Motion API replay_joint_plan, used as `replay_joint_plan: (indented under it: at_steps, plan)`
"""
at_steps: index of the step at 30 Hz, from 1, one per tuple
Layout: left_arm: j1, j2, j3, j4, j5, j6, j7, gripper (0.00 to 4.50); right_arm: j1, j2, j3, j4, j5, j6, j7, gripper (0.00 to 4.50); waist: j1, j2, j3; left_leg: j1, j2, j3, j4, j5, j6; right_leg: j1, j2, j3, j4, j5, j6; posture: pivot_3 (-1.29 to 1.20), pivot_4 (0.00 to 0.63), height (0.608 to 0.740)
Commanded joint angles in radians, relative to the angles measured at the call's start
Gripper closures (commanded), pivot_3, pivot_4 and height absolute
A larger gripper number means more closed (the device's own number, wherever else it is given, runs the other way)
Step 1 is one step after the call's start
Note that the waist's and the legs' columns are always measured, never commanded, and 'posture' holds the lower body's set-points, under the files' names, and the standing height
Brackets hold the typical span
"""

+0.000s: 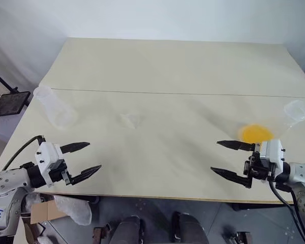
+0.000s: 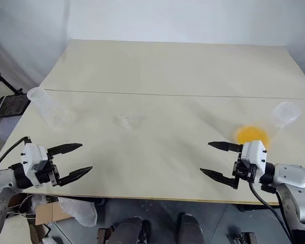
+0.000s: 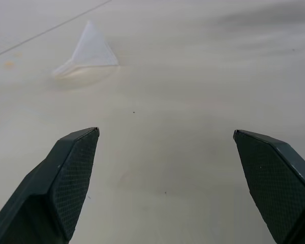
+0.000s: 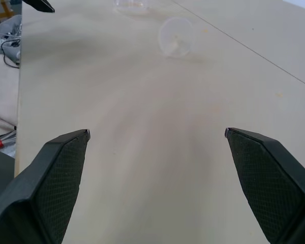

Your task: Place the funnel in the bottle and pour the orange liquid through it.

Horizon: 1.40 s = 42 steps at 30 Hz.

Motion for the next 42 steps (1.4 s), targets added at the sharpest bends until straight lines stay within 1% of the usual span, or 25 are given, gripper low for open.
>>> replay_joint_plan:
  at_steps: [1,9,11,15,18,20,22,24,26,29,32,34,38,42]
  plan:
    - [0.023,-0.006,0.02,-0.037,0.008,-0.038,0.007,0.0,-0.014,-0.002,-0.032,0.0,0.003,-0.018,0.001,0.04,0.0,0.0,0.0,0.0,0.0,0.0,0.0,0.0,0.0,0.0,0.0,0.0,0.0,0.0,0.0,0.0,0.15,0.74]
    - [0.067,-0.045,0.064,-0.065,-0.061,0.022,0.059,0.0,-0.081,0.037,0.025,-0.01,0.012,0.031,-0.041,0.04,0.0,0.0,0.0,0.0,0.0,0.0,0.0,0.0,0.0,0.0,0.0,0.0,0.0,0.0,0.0,0.0,0.15,0.74]
    - [0.078,-0.088,0.099,-0.068,-0.062,0.02,0.129,0.0,-0.106,0.065,0.049,-0.018,0.008,0.039,-0.056,0.04,0.0,0.0,0.0,0.0,0.0,0.0,0.0,0.0,0.0,0.0,0.0,0.0,0.0,0.0,0.0,0.0,0.15,0.74]
    - [0.143,-0.159,0.155,-0.086,-0.049,0.002,0.205,0.0,-0.151,0.125,0.083,-0.038,0.016,0.066,-0.109,0.04,-0.002,0.0,0.0,0.0,0.0,0.0,0.0,0.0,0.0,0.0,0.0,0.0,0.0,0.0,0.0,0.0,0.15,0.74]
    - [0.22,-0.248,0.226,-0.073,-0.053,-0.03,0.278,0.0,-0.195,0.178,0.137,-0.06,0.007,0.079,-0.136,0.04,-0.01,0.0,0.0,0.0,0.0,0.0,0.0,0.0,0.0,0.0,0.0,0.0,0.0,0.0,0.0,0.0,0.15,0.74]
    - [0.27,-0.331,0.299,-0.034,-0.075,-0.044,0.354,0.0,-0.253,0.232,0.18,-0.062,0.001,0.089,-0.167,0.04,-0.016,-0.001,0.0,0.0,0.001,0.0,0.0,0.0,-0.001,0.0,0.001,0.0,0.0,0.0,0.0,0.0,0.15,0.74]
    - [0.297,-0.392,0.349,-0.004,-0.061,-0.085,0.411,0.0,-0.294,0.272,0.212,-0.052,-0.017,0.084,-0.185,0.04,-0.014,-0.001,0.0,0.0,0.002,0.0,0.0,-0.001,-0.001,-0.001,0.001,0.0,0.0,0.0,0.0,0.0,0.15,0.74]
    - [0.309,-0.419,0.364,-0.013,-0.071,-0.085,0.439,0.0,-0.306,0.283,0.225,-0.047,-0.023,0.084,-0.184,0.04,-0.008,-0.003,0.0,0.0,0.002,0.0,0.0,-0.001,-0.001,-0.001,0.002,0.0,0.001,0.0,-0.001,0.0,0.15,0.74]
    - [0.308,-0.437,0.37,-0.026,-0.084,-0.075,0.469,0.0,-0.318,0.287,0.23,-0.035,-0.028,0.081,-0.184,0.04,0.008,-0.004,-0.001,0.0,0.002,-0.001,0.002,-0.001,-0.001,-0.001,0.001,-0.001,0.001,0.0,-0.001,0.0,0.15,0.74]
    - [0.284,-0.43,0.358,-0.053,-0.088,-0.061,0.503,0.0,-0.327,0.281,0.23,-0.018,-0.033,0.07,-0.176,0.04,0.014,-0.004,-0.001,-0.001,0.001,-0.001,0.004,-0.003,0.0,0.0,-0.001,-0.001,-0.001,0.0,-0.001,0.0,0.15,0.74]
    - [0.208,-0.392,0.347,-0.054,-0.091,-0.015,0.558,0.0,-0.325,0.268,0.225,-0.003,-0.038,0.061,-0.162,0.04,0.012,-0.004,-0.001,-0.001,0.001,-0.001,0.005,-0.004,0.0,0.0,-0.001,0.0,-0.001,0.0,-0.001,0.0,0.15,0.74]
    - [0.13,-0.356,0.343,-0.037,-0.1,0.032,0.6,0.0,-0.32,0.263,0.221,0.003,-0.043,0.057,-0.157,0.04,0.011,-0.004,-0.001,-0.001,0.001,-0.001,0.005,-0.004,0.0,-0.001,-0.001,-0.001,0.001,0.0,-0.001,0.0,0.15,0.74]
    - [-0.049,-0.263,0.285,0.024,-0.069,0.132,0.66,0.0,-0.309,0.264,0.219,0.002,-0.05,0.052,-0.156,0.04,0.009,-0.004,-0.001,0.0,0.002,-0.001,0.005,-0.004,-0.001,-0.001,0.002,0.0,0.007,0.0,-0.001,0.0,0.15,0.74]
    - [-0.27,-0.19,0.224,0.159,-0.031,0.194,0.718,0.0,-0.297,0.27,0.227,-0.01,-0.056,0.052,-0.166,0.04,0.008,-0.005,-0.001,0.0,0.001,-0.001,0.006,-0.004,-0.001,-0.002,0.005,-0.003,0.009,0.0,-0.001,0.0,0.15,0.74]
